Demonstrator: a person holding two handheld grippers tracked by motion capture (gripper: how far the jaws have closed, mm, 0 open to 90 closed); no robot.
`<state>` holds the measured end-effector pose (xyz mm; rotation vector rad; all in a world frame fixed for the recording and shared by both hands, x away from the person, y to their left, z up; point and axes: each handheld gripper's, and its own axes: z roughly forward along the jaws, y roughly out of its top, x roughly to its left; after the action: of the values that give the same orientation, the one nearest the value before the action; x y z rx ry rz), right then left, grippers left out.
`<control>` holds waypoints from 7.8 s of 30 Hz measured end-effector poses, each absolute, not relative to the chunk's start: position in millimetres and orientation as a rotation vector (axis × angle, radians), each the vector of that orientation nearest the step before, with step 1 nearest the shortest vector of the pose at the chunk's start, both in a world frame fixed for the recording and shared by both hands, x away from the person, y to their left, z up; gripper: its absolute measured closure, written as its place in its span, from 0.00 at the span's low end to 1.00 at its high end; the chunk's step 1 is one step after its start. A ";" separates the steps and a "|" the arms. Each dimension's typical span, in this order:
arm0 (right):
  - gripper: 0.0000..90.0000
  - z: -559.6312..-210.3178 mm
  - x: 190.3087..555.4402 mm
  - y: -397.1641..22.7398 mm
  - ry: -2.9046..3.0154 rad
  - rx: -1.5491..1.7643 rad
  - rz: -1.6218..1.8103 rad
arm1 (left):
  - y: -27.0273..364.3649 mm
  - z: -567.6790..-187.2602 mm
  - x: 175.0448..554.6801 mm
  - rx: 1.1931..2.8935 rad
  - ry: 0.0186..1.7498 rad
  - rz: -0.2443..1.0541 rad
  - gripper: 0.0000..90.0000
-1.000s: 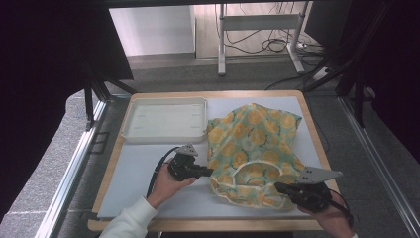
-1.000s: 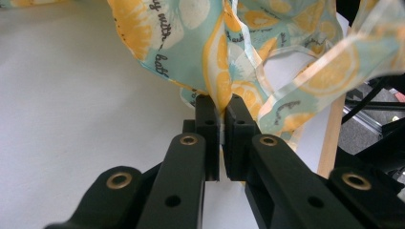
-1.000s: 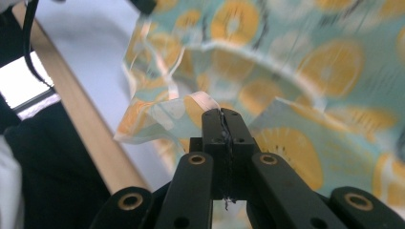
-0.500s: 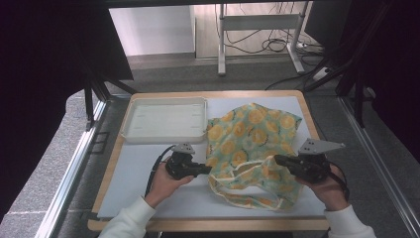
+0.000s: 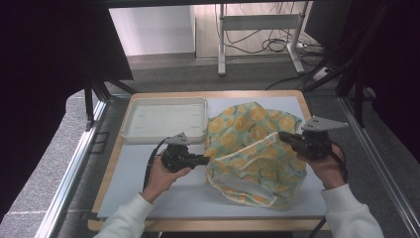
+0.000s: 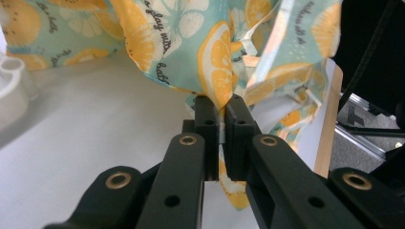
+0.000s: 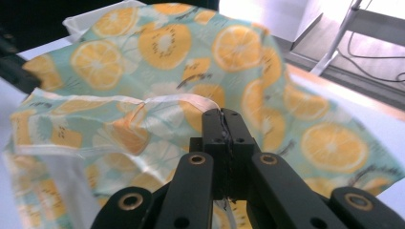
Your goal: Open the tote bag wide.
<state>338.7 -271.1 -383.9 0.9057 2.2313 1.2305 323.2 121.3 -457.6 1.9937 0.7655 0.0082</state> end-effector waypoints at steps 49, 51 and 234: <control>0.99 -329.1 424.8 -263.2 2.102 0.926 1.103 | 113.6 -400.0 371.0 1.895 0.780 0.108 0.96; 0.99 -329.2 429.8 -262.3 2.099 0.930 1.100 | 112.4 -398.9 373.5 1.905 0.786 0.120 0.96; 0.99 -515.2 418.1 -265.1 2.399 1.226 0.930 | 19.5 -520.8 522.6 2.093 1.140 0.033 1.00</control>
<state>418.1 -265.1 -515.2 1.2261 2.3990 0.9298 522.6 19.5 -520.8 2.0934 1.1398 0.0325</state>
